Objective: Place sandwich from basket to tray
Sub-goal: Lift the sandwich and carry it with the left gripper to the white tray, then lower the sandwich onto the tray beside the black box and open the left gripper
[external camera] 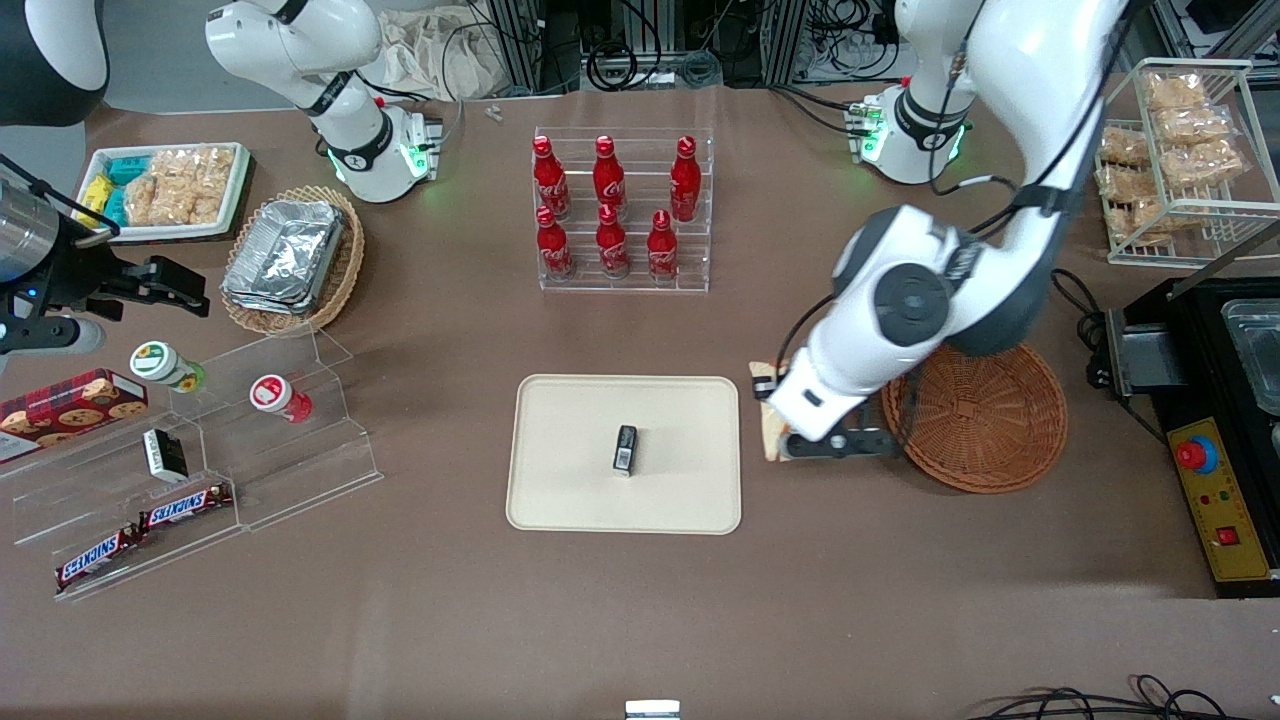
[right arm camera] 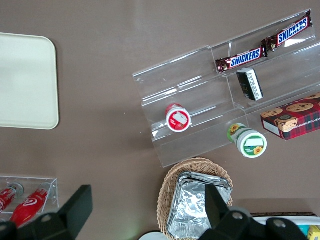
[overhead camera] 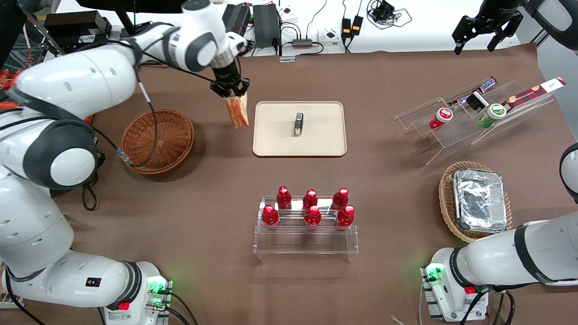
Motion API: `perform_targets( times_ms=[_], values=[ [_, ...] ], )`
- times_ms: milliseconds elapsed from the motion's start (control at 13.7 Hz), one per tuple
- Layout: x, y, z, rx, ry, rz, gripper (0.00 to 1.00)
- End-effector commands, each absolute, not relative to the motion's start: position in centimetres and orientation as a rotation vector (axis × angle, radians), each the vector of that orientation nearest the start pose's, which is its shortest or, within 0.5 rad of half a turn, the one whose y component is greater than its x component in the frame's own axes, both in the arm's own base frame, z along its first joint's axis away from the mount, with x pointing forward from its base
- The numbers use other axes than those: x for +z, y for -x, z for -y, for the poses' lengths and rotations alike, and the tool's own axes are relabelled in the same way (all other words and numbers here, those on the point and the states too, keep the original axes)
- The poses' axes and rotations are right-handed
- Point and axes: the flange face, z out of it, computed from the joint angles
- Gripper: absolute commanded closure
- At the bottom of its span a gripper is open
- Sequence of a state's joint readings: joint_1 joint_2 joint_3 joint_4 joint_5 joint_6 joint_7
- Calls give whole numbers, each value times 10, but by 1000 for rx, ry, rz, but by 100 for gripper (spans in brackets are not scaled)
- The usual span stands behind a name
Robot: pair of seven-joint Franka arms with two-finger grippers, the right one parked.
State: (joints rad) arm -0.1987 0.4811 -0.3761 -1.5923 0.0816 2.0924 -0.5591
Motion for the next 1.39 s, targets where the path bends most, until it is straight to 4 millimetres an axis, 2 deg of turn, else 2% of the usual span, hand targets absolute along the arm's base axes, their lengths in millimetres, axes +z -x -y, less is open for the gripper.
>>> perform_targets(
  times_ms=[0,146,366,585,659,732,805,878,951,1024,1171,1317],
  values=[
    [333,-596,372,-27,3234,-123,100],
    [310,-591,390,-54,3248,-183,100],
    [276,-589,396,-86,3187,-264,100],
    [250,-585,411,-104,3224,-284,76],
    [246,-585,412,-118,3236,-247,70],
    [242,-586,413,-129,3245,-213,45],
    [237,-583,417,-136,3237,-227,10],
    [237,-582,417,-152,3224,-232,0],
    [241,-584,416,-160,3228,-172,0],
    [254,-587,414,-178,3233,-104,0],
    [316,-595,402,-274,3220,-21,0],
    [377,-607,362,-275,3175,79,0]
  ],
)
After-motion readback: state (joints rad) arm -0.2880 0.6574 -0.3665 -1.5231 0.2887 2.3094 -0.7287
